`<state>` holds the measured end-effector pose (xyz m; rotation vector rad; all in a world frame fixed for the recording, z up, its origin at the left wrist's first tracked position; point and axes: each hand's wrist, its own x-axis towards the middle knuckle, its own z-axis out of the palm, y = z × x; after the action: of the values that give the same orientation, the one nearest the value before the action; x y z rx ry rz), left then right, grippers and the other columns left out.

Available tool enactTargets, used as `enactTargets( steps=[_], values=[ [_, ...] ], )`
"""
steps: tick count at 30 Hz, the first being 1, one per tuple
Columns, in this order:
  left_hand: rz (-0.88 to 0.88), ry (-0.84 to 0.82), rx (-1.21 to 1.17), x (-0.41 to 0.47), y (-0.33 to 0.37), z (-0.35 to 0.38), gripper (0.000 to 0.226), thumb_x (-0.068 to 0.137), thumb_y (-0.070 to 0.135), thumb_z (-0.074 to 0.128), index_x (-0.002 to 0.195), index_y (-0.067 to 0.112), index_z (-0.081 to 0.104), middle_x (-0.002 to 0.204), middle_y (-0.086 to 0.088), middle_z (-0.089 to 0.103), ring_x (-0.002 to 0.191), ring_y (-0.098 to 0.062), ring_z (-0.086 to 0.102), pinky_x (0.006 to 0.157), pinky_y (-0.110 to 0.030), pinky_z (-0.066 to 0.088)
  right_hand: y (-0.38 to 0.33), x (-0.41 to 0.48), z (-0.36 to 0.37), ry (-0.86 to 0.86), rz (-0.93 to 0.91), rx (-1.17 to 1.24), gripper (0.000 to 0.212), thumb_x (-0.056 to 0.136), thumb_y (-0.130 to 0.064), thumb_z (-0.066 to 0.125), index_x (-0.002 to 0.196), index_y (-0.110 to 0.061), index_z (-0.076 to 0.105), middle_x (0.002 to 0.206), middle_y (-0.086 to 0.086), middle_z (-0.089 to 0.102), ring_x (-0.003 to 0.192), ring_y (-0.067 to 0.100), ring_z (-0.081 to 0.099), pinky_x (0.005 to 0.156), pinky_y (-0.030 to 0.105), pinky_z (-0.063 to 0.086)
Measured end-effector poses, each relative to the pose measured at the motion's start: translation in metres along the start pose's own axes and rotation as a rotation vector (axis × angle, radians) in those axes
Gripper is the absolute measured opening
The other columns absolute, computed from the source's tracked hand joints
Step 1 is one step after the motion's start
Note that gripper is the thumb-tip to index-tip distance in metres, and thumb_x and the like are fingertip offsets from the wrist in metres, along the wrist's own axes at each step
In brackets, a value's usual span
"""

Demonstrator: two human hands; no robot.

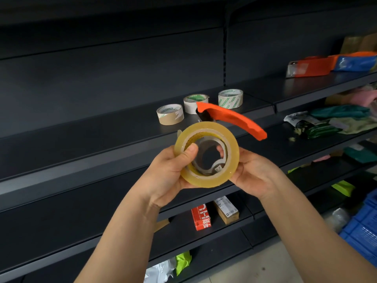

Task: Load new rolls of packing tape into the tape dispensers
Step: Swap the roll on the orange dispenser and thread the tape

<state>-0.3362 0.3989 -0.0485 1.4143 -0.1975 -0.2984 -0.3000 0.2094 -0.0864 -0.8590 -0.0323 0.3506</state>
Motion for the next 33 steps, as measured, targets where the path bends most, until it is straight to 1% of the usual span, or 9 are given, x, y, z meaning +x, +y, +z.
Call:
enactTargets(
  steps=[4,7,11,17,20,23,26,28,33],
  values=[
    [-0.008,0.109,-0.028,-0.002,0.007,-0.001,0.039,0.081,0.032,0.058,0.112,0.008,0.064,0.106,-0.006,0.071,0.097,-0.021,0.072,0.067,-0.042,0.061,0.009,0.006,-0.013,0.143,0.01,0.035,0.032,0.104,-0.013,0.04,0.122,-0.002,0.064,0.114,0.014,0.071,0.091,0.017,0.072,0.078,0.03,0.061],
    [0.078,0.292,-0.001,-0.001,0.008,-0.009,0.03,0.091,0.033,0.061,0.102,0.005,0.061,0.09,-0.009,0.058,0.078,-0.019,0.065,0.072,-0.044,0.06,0.014,0.004,-0.016,0.135,0.015,0.093,0.033,0.104,-0.01,0.037,0.118,-0.003,0.066,0.122,0.014,0.069,0.108,0.021,0.067,0.102,0.035,0.049],
    [0.321,0.273,0.0,-0.005,0.004,-0.002,0.048,0.089,0.023,0.062,0.131,0.007,0.046,0.106,-0.002,0.062,0.101,-0.022,0.064,0.089,-0.042,0.053,0.017,-0.003,-0.011,0.134,-0.005,0.173,0.034,0.102,-0.003,0.035,0.123,0.0,0.06,0.125,0.017,0.067,0.116,0.024,0.064,0.095,0.035,0.051],
    [0.765,0.164,0.871,-0.003,-0.018,0.015,0.049,0.083,0.014,0.068,0.121,0.032,0.044,0.113,0.021,0.049,0.109,-0.004,0.048,0.095,-0.014,0.037,0.019,-0.006,-0.006,0.146,-0.026,0.236,0.036,0.1,0.002,0.036,0.132,0.008,0.051,0.127,0.02,0.064,0.117,0.024,0.063,0.099,0.033,0.051],
    [0.775,0.074,1.0,0.001,-0.027,0.013,0.047,0.078,0.007,0.072,0.114,0.031,0.054,0.108,0.021,0.054,0.113,-0.006,0.047,0.119,-0.027,0.016,0.013,-0.012,-0.004,0.107,-0.067,0.175,0.036,0.095,0.002,0.042,0.128,0.01,0.055,0.121,0.021,0.067,0.105,0.024,0.069,0.088,0.031,0.058],
    [0.768,0.084,1.048,0.003,-0.031,0.01,0.046,0.076,0.004,0.073,0.109,0.032,0.057,0.099,0.014,0.059,0.11,-0.006,0.049,0.12,-0.026,0.005,0.011,-0.018,-0.007,0.101,-0.039,0.174,0.036,0.098,-0.007,0.038,0.125,0.008,0.058,0.128,0.024,0.063,0.123,0.032,0.059,0.103,0.042,0.049],
    [0.751,0.087,1.048,0.005,-0.032,0.009,0.051,0.074,0.002,0.077,0.109,0.035,0.057,0.101,0.022,0.057,0.111,-0.003,0.047,0.12,-0.024,0.004,0.009,-0.023,-0.007,0.025,-0.011,0.168,0.058,0.099,-0.044,0.04,0.132,0.001,0.053,0.132,0.021,0.061,0.125,0.032,0.058,0.109,0.045,0.042],
    [0.739,0.082,1.057,0.006,-0.033,0.008,0.05,0.073,0.0,0.079,0.107,0.031,0.059,0.104,0.022,0.059,0.113,-0.003,0.048,0.119,-0.021,0.005,0.007,-0.025,-0.006,-0.025,-0.002,0.143,0.074,0.087,-0.06,0.047,0.132,-0.001,0.053,0.132,0.019,0.062,0.124,0.03,0.059,0.107,0.045,0.044],
    [0.588,0.137,0.695,0.0,-0.029,0.007,0.051,0.071,0.031,0.082,0.118,0.029,0.061,0.122,0.011,0.058,0.124,-0.01,0.05,0.109,-0.033,0.038,0.009,-0.026,-0.005,-0.045,-0.061,0.03,0.044,0.087,-0.031,0.058,0.125,-0.009,0.063,0.126,0.013,0.066,0.118,0.024,0.064,0.1,0.044,0.051]
  ],
)
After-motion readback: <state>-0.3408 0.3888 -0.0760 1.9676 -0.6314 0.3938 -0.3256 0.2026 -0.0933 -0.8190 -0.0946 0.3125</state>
